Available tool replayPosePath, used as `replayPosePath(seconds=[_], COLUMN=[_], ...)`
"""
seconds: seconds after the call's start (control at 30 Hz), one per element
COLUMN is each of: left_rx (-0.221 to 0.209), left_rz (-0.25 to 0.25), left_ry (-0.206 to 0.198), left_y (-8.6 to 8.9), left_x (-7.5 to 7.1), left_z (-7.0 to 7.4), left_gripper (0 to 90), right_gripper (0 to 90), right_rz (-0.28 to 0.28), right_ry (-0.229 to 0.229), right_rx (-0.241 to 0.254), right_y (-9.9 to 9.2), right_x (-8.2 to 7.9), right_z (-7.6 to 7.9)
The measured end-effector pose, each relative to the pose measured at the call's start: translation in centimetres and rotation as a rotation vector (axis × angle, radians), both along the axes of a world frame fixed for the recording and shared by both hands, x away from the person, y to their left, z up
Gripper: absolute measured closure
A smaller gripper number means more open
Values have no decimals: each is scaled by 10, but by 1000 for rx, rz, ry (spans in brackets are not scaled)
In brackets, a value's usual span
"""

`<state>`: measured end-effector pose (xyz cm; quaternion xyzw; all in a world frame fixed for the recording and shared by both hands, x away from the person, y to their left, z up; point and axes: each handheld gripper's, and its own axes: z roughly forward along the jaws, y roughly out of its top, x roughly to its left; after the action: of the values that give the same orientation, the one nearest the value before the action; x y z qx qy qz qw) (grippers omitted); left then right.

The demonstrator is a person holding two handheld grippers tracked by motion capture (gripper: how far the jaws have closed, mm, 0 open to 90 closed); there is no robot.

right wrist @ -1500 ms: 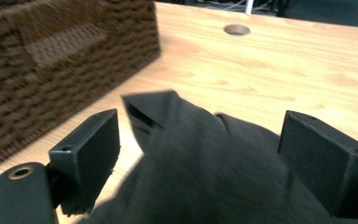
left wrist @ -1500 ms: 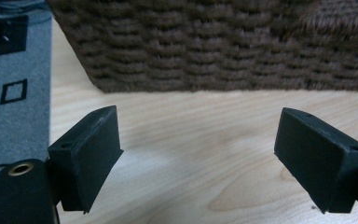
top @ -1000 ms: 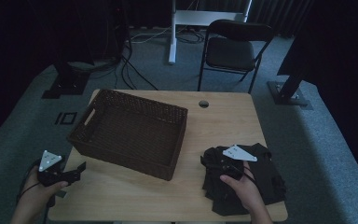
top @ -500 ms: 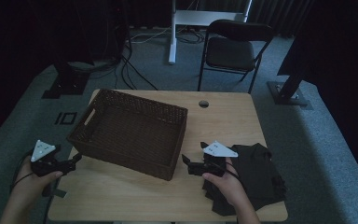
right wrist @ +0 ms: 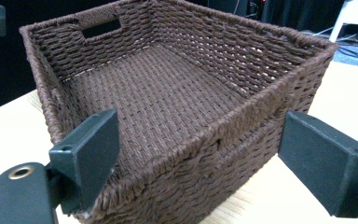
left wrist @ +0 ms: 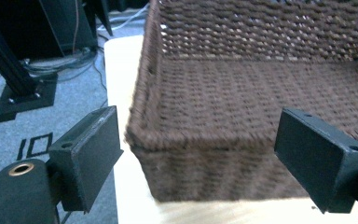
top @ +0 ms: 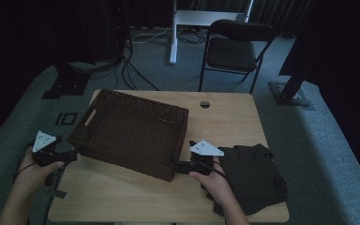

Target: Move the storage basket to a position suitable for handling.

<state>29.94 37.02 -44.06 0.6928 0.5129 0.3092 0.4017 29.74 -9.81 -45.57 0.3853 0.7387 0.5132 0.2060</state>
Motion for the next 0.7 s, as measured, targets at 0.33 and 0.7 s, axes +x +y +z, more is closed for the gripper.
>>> replayPosePath(seconds=[0.33, 0.7], left_rx=[-10, -12], left_rz=[49, 79], left_ry=[-6, 2], left_y=[17, 20], left_x=[32, 61], left_z=[-7, -21], left_gripper=[156, 314], right_gripper=[129, 136], right_rz=[-10, -62], right_ry=[9, 16], right_rx=[-25, -5], right_y=[12, 14], right_x=[3, 7], right_z=[-6, -9])
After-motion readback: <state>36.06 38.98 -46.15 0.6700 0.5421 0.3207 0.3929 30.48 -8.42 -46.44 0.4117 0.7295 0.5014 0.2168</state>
